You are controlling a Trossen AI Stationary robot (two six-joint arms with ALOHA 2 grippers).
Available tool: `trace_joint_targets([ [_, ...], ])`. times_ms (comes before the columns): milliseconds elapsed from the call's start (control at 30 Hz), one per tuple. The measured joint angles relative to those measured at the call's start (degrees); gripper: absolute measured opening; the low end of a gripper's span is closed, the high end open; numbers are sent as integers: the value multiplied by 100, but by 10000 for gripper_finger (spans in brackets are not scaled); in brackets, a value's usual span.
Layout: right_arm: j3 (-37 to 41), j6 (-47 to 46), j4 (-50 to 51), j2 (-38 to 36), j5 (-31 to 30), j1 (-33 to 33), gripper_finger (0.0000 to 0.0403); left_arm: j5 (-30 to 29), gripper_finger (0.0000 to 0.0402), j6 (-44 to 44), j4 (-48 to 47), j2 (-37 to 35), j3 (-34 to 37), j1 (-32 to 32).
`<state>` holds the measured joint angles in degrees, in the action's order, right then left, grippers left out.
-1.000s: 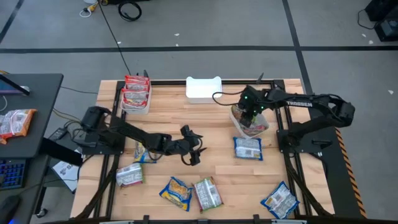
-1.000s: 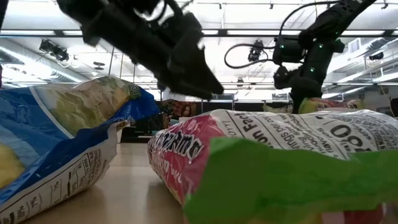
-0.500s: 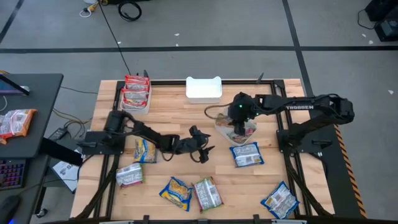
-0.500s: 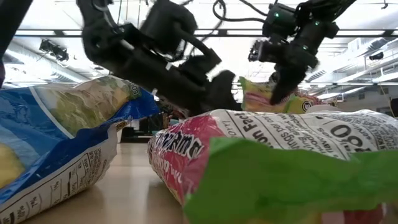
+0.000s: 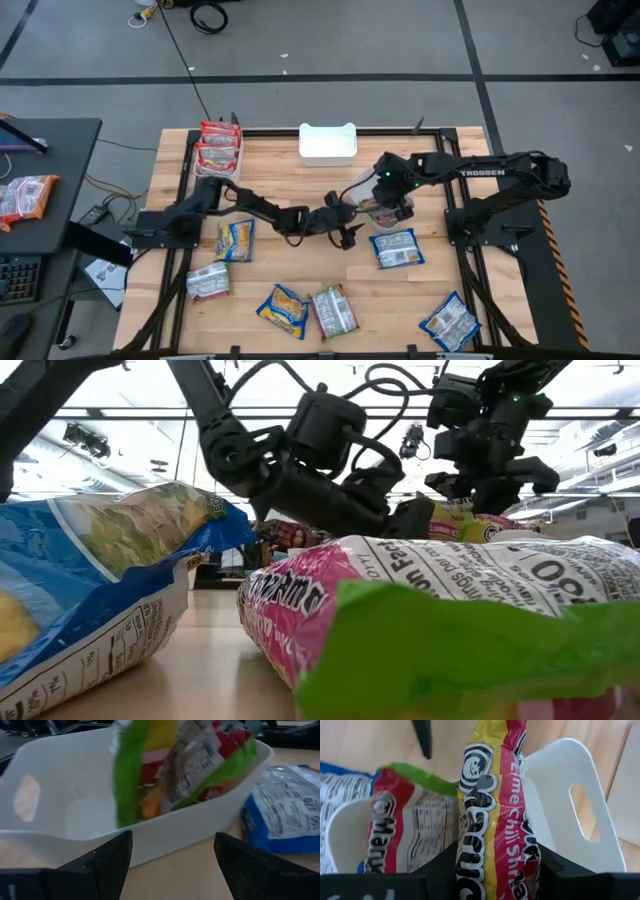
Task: Sort Maruchan noodles
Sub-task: Put the green noodle pack into the right white bin
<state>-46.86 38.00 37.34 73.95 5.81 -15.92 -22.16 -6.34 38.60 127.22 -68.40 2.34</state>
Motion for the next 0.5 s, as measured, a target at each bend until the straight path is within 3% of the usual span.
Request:
trace_joint_targets([
  [233,-1,-30,557,3,438,4,147,256,286,352,99,0,-18,-484],
  [367,4,-99,525,5,1015,26,147,529,286,517,82,2,-16,-612],
  [500,6,-362,297,5,1167,24,147,529,286,725,96,2,-72,-620],
])
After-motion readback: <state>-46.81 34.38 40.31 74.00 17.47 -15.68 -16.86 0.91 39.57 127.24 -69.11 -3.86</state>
